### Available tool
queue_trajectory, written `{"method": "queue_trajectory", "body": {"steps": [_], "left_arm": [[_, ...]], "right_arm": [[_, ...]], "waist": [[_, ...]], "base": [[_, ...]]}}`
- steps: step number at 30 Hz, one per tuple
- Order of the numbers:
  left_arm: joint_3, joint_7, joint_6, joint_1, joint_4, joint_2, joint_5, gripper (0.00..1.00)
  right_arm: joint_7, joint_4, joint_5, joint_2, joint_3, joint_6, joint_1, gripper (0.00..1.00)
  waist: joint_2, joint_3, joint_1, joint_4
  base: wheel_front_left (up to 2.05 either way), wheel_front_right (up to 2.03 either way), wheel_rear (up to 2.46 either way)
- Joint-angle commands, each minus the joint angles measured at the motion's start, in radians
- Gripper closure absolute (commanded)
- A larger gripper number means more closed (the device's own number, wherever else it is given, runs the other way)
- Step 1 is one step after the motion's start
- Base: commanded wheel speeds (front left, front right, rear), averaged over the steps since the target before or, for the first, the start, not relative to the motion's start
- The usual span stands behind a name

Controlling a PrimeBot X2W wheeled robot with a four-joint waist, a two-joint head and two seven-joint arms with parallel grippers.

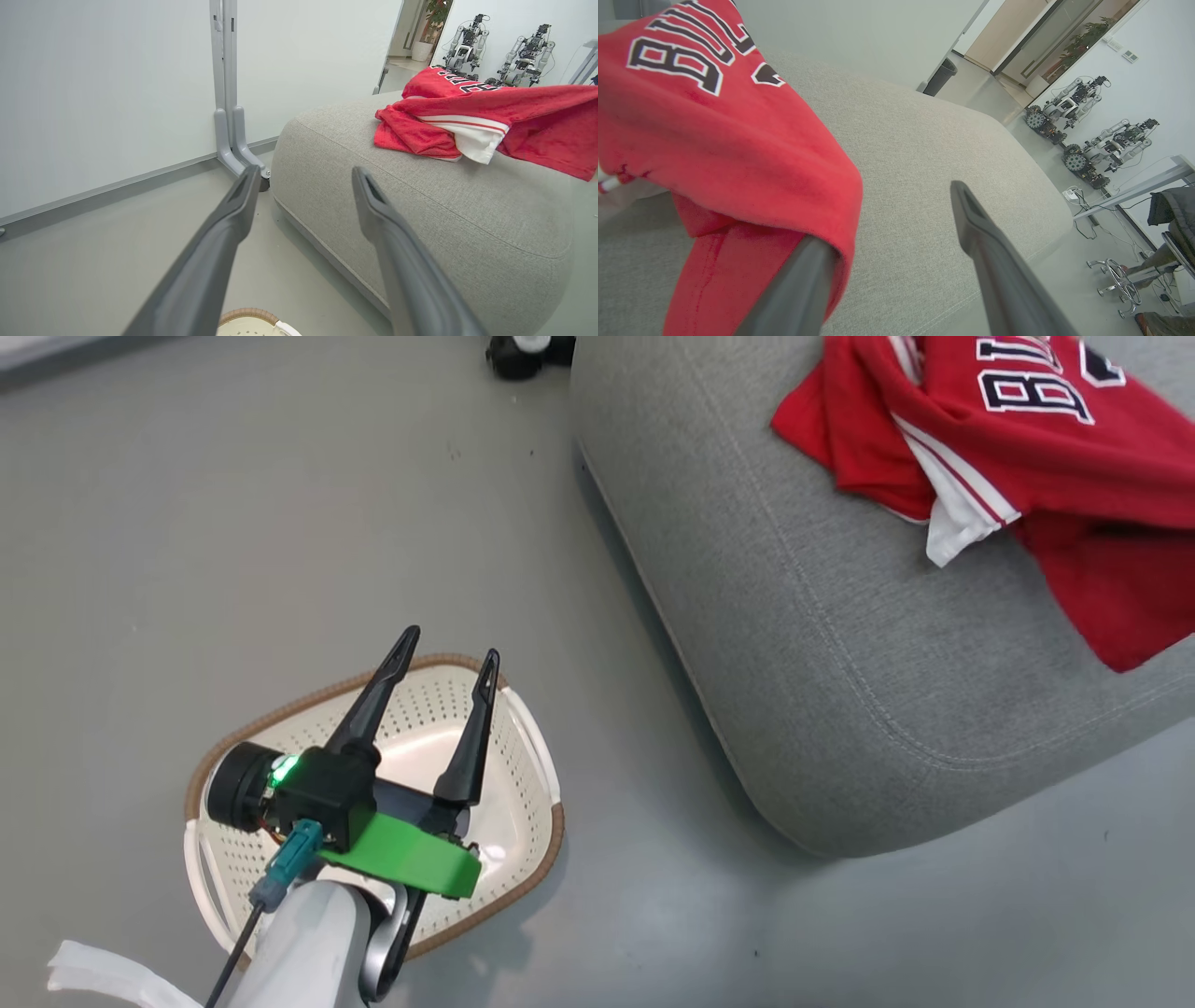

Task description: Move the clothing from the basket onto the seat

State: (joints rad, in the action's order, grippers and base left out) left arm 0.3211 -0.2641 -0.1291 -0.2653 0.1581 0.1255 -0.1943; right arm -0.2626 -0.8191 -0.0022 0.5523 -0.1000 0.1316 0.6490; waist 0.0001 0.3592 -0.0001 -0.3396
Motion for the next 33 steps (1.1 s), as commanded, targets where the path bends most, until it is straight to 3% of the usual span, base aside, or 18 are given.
{"method": "queue_trajectory", "body": {"steps": [1,5,18,23,27,33], "left_arm": [[-0.007,0.0,-0.003,0.016,-0.004,-0.004,-0.004,0.0],[-0.012,0.0,-0.003,0.03,-0.005,-0.014,-0.005,0.0],[-0.032,0.0,-0.003,0.067,-0.008,-0.036,-0.009,0.0],[-0.037,0.0,-0.003,0.073,-0.012,-0.045,-0.008,0.0],[-0.038,0.0,-0.003,0.077,-0.013,-0.05,-0.008,0.0],[-0.041,0.0,-0.003,0.091,-0.01,-0.056,-0.011,0.0]], "right_arm": [[-0.003,-0.02,0.014,0.01,0.015,-0.002,-0.021,0.0],[-0.003,-0.02,0.048,0.034,0.064,-0.002,-0.007,0.0],[-0.003,0.153,0.177,0.047,0.176,-0.002,0.038,0.0],[-0.003,0.224,0.19,0.051,0.174,-0.002,0.056,0.0],[-0.003,0.219,0.209,0.022,0.17,-0.002,0.051,0.0],[-0.003,0.128,0.289,0.016,0.275,-0.002,0.037,0.0]], "waist": [[-0.0001,-0.064,0.0001,-0.025],[-0.0001,-0.088,0.0001,-0.031],[-0.0001,-0.15,0.0001,-0.007],[-0.0001,-0.163,0.0001,0.016],[-0.0001,-0.169,0.0001,0.039],[-0.0001,-0.185,0.0001,0.066]], "base": [[0.0,0.0,0.0],[0.0,0.0,0.0],[0.0,0.0,0.0],[0.0,0.0,0.0],[0.0,0.0,0.0],[0.0,0.0,0.0]]}}
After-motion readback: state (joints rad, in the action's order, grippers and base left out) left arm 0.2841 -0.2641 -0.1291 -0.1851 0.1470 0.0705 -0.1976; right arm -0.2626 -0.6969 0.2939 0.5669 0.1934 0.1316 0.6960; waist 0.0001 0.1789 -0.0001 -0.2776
